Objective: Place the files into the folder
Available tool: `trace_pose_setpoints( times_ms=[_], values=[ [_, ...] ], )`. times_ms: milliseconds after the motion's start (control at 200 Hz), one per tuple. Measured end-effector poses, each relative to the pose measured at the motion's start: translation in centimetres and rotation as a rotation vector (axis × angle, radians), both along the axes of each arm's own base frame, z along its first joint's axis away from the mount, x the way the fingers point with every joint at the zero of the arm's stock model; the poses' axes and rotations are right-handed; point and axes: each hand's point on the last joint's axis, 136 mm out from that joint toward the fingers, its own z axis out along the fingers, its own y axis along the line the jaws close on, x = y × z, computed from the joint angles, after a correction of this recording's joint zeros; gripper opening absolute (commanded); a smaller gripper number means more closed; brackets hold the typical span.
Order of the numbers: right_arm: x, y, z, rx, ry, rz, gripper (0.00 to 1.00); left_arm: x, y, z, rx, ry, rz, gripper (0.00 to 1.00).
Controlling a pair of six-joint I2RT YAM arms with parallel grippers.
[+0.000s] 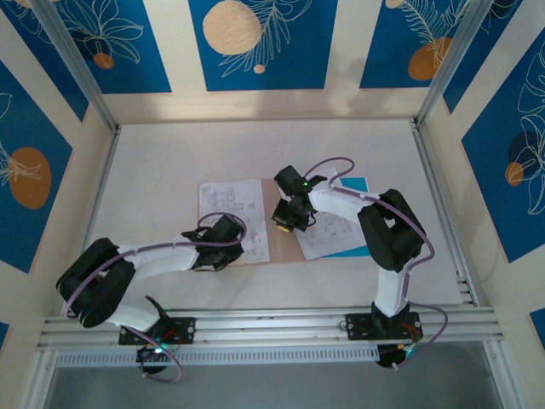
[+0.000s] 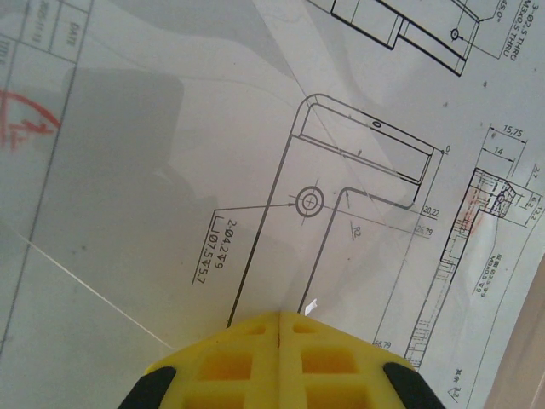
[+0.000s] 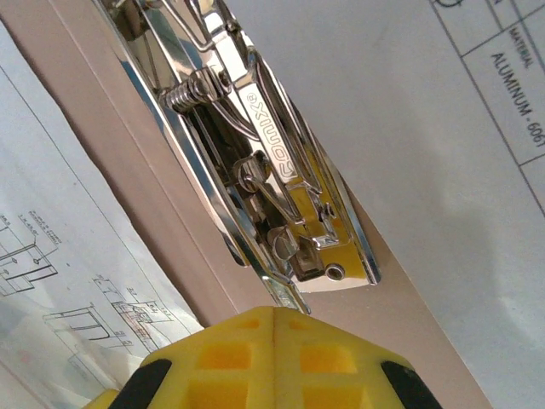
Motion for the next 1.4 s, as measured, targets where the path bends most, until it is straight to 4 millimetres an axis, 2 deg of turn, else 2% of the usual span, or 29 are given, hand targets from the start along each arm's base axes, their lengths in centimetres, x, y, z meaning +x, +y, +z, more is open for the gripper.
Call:
trace_pose_setpoints(
  times_ms=[185,340,795,1395],
  values=[
    [0.0,0.0,-0.1,-0.001,0.007,-0.014,0.00,0.0,0.0,0.0,0.000,0.000,0.000,0.00],
    [-0.1,0.0,-0.9,-0.016,0.028,-0.030,0.00,-0.1,0.1,0.0,-0.002,-0.002,0.001,0.00],
    [0.0,-0.2,-1.0,-0.119,0.020,-0.068,0.00,-0.1,0.1,0.0,-0.019,-0.012,0.013,0.00],
    [0.0,-0.8,-1.7,-0.132,0.045,-0.088,0.00,-0.1,0.3,-0.1,-0.051,-0.019,0.053,0.00]
  ],
)
